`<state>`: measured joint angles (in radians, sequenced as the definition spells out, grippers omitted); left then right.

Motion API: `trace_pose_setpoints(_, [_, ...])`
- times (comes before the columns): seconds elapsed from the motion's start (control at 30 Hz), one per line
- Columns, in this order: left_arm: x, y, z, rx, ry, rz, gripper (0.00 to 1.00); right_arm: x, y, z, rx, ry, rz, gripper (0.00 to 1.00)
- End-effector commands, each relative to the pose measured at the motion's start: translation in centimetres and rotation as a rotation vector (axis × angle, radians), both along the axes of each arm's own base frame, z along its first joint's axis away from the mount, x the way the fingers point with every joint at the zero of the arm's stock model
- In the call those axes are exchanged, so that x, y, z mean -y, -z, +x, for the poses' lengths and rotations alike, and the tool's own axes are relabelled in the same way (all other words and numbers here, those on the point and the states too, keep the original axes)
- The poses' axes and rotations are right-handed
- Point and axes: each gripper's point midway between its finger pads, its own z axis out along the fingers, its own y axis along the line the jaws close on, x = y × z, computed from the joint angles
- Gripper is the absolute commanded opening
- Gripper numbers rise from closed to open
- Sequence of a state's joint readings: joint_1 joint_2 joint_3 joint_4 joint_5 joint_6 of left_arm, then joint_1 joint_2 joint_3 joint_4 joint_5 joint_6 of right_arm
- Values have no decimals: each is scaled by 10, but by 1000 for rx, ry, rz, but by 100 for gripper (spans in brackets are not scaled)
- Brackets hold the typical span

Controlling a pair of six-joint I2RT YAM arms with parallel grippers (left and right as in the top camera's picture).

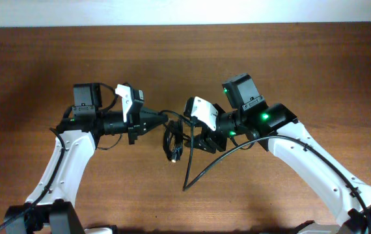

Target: Untangle cables

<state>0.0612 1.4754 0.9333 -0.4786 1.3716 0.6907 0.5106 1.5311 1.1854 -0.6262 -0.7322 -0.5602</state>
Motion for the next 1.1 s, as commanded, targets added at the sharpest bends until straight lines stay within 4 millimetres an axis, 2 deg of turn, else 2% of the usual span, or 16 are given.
trace_pose_setpoints(0.0, [4,-18,-10,4,55,-89,0,-1,11,9,-1,7,-14,50])
trace_pose_setpoints(0.07, [4,-18,-11,2,58,-94,0,-4,24,8,-44,-5,-21,48])
trace_pose_setpoints(0.13, [4,-18,-10,2,57,-91,0,-5,30,10,-55,-4,-27,12])
trace_pose_setpoints(0.17, [4,-17,-10,2,54,-86,0,-4,30,11,-54,-2,-26,4])
trace_pose_setpoints(0.2, [3,-12,-7,0,34,-54,0,-4,30,11,-53,-1,-26,4])
trace_pose_setpoints(0.23, [0,0,0,-7,-8,12,31,-4,28,12,-56,7,-23,4])
trace_pose_setpoints(0.33, [0,1,0,-9,-11,18,47,2,24,23,-97,96,-18,4])
trace_pose_setpoints(0.37, [0,1,0,-9,-11,18,64,8,22,28,-120,139,-11,4])
trace_pose_setpoints(0.4, [0,1,1,-9,-13,20,74,15,18,34,-152,197,1,4])
trace_pose_setpoints(0.43, [0,1,1,-9,-14,21,96,22,13,40,-179,247,13,4])
trace_pose_setpoints(0.5, [-1,2,1,-9,-16,25,99,28,2,43,-215,310,40,4])
trace_pose_setpoints(0.57, [-1,3,2,-9,-19,31,99,24,-13,36,-213,272,86,4])
trace_pose_setpoints(0.77, [-4,12,8,-12,-55,88,99,15,-75,8,-169,136,251,4])
trace_pose_setpoints(0.9, [-4,12,7,-13,-55,87,99,5,-126,-26,-148,-98,453,4])
trace_pose_setpoints(1.0, [-4,12,7,-13,-55,87,99,5,-149,-46,-148,-255,558,4])
trace_pose_setpoints(1.07, [-4,12,7,-13,-55,87,99,6,-152,-48,-144,-272,568,4])
